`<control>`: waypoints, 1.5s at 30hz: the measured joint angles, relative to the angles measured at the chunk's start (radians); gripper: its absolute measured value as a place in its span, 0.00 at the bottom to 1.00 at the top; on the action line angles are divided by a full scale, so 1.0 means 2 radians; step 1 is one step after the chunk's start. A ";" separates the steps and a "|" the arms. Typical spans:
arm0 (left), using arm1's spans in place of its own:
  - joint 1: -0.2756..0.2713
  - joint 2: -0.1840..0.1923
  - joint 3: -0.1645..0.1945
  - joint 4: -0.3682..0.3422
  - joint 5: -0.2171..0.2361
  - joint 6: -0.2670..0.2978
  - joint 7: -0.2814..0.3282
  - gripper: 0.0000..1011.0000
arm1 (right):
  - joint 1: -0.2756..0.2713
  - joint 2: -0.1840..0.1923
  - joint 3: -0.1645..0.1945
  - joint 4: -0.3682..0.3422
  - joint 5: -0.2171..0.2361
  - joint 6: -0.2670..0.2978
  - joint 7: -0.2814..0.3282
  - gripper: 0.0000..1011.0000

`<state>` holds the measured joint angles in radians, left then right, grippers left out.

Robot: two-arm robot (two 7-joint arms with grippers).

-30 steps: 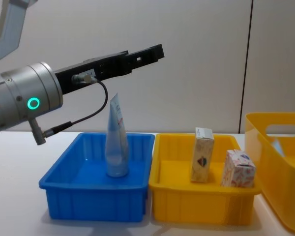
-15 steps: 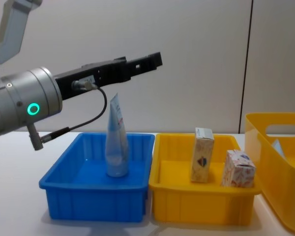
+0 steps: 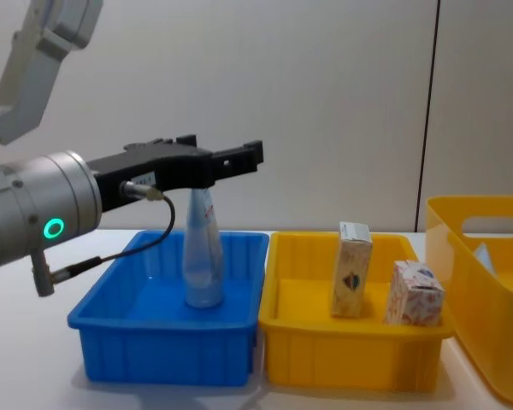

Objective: Bimanual collaborative sorting of washing and personal care products

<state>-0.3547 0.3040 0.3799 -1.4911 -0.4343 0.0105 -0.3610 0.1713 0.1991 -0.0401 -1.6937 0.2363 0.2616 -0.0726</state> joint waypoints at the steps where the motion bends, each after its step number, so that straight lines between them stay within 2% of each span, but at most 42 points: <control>1: 0.002 0.001 0.001 -0.002 0.003 0.000 0.005 0.99 | -0.007 0.005 -0.007 -0.003 0.002 -0.009 0.005 0.99; 2: 0.003 0.002 0.002 -0.004 0.007 0.000 0.010 0.99 | -0.007 0.005 -0.007 -0.003 0.002 -0.009 0.005 0.99; 7: 0.015 0.010 0.010 -0.018 0.031 0.000 0.046 0.99 | -0.036 0.027 -0.036 -0.014 0.010 -0.044 0.027 0.99; 9: 0.019 0.013 0.012 -0.021 0.037 0.000 0.055 0.99 | -0.040 0.030 -0.040 -0.015 0.011 -0.048 0.029 0.99; 14: 0.030 0.020 0.020 -0.035 0.060 0.001 0.091 0.99 | -0.068 0.051 -0.068 -0.027 0.019 -0.082 0.050 0.99; 21: 0.045 0.030 0.029 -0.052 0.090 0.001 0.135 0.99 | -0.088 0.066 -0.089 -0.035 0.025 -0.108 0.066 0.99; 30: 0.058 0.038 0.037 -0.066 0.115 0.002 0.172 0.99 | -0.093 0.069 -0.093 -0.037 0.026 -0.114 0.070 0.99; 45: 0.059 0.039 0.038 -0.068 0.117 0.002 0.175 0.99 | -0.093 0.069 -0.093 -0.037 0.026 -0.114 0.070 0.99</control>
<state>-0.2371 0.3821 0.4553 -1.6263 -0.2003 0.0139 -0.0108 -0.0147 0.3375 -0.2258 -1.7669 0.2879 0.0339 0.0668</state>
